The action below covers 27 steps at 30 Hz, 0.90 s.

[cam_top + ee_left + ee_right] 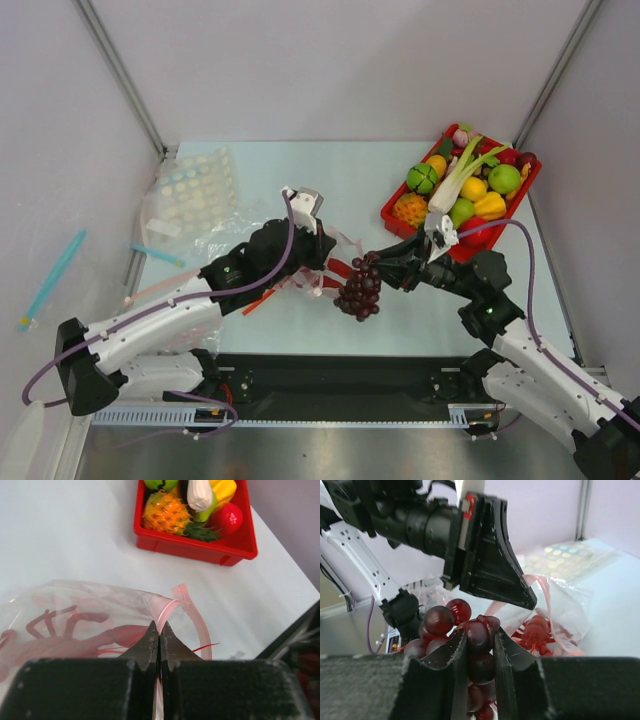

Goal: Place the food in the zip-top bag and seal the zipper
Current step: Place the fake fruit in the zipper food storage bag.

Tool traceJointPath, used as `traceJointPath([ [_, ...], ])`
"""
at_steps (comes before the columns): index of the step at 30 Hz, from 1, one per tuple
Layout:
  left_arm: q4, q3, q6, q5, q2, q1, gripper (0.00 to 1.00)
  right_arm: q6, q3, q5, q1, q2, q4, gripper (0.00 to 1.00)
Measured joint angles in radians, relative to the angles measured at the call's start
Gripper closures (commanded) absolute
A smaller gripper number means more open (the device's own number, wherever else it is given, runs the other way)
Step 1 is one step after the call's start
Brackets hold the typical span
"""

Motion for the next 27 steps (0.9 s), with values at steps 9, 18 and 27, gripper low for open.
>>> traceJointPath([
  [9,-0.011,0.000,-0.040,0.110,-0.063,0.000,0.98,-0.032,0.002,0.036,0.044,0.123,-0.019,0.95],
  [18,-0.010,0.006,-0.050,0.165,-0.056,0.000,0.99,-0.040,0.014,0.064,0.074,0.147,-0.035,0.96],
  [27,-0.007,0.034,-0.061,0.216,0.076,0.000,1.00,-0.051,0.013,0.104,0.075,0.008,-0.051,0.96],
])
